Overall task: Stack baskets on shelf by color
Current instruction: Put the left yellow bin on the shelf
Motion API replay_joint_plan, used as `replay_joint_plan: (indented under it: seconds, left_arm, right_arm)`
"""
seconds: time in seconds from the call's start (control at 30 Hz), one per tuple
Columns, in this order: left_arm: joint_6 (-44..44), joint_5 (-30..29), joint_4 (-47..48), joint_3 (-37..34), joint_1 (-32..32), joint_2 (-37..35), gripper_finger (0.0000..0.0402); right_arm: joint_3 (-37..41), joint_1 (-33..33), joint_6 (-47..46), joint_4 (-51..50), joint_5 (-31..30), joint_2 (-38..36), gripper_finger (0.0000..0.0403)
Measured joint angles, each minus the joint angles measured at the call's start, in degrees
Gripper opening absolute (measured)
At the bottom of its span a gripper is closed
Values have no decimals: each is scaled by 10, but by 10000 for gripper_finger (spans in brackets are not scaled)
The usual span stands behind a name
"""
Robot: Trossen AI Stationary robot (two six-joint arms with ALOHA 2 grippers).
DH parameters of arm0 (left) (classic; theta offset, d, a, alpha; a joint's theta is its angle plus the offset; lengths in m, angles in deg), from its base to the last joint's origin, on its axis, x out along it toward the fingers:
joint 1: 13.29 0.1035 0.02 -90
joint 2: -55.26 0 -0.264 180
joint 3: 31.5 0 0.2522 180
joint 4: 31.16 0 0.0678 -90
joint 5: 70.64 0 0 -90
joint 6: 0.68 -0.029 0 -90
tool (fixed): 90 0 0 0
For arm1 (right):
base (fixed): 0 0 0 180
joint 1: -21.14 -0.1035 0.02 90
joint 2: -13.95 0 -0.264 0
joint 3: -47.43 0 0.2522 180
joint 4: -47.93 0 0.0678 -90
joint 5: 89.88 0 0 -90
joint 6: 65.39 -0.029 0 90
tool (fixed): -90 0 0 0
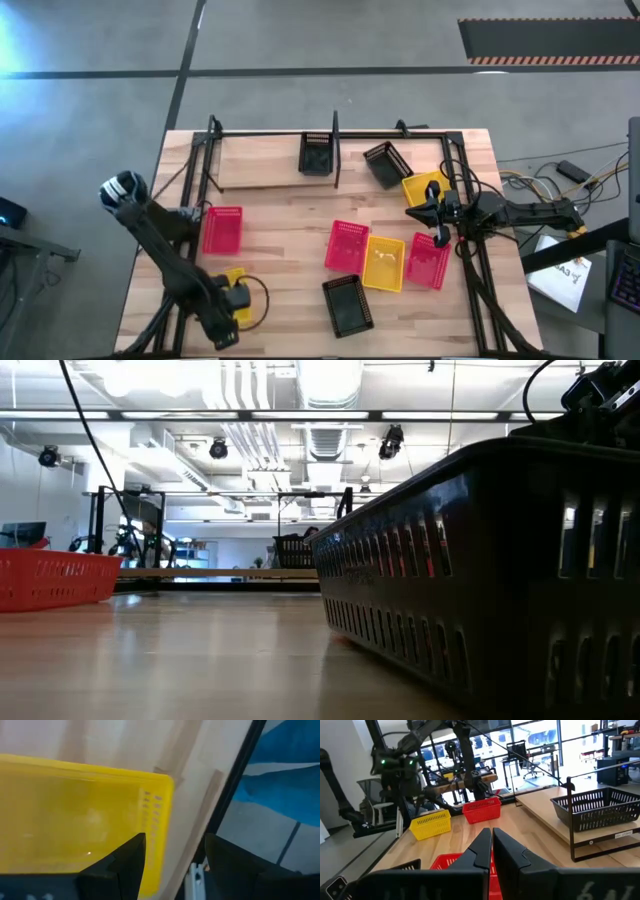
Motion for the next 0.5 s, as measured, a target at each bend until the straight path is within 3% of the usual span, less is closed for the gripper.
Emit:
replay_joint_plan:
  seconds: [0.37, 0.5]
  left_arm:
    - [59, 41, 3, 0, -1, 90, 188]
    - [58, 41, 3, 0, -1, 99, 160]
  right_arm:
    - [0, 0, 0, 0, 0, 0, 9]
    - [0, 0, 0, 0, 0, 0, 9]
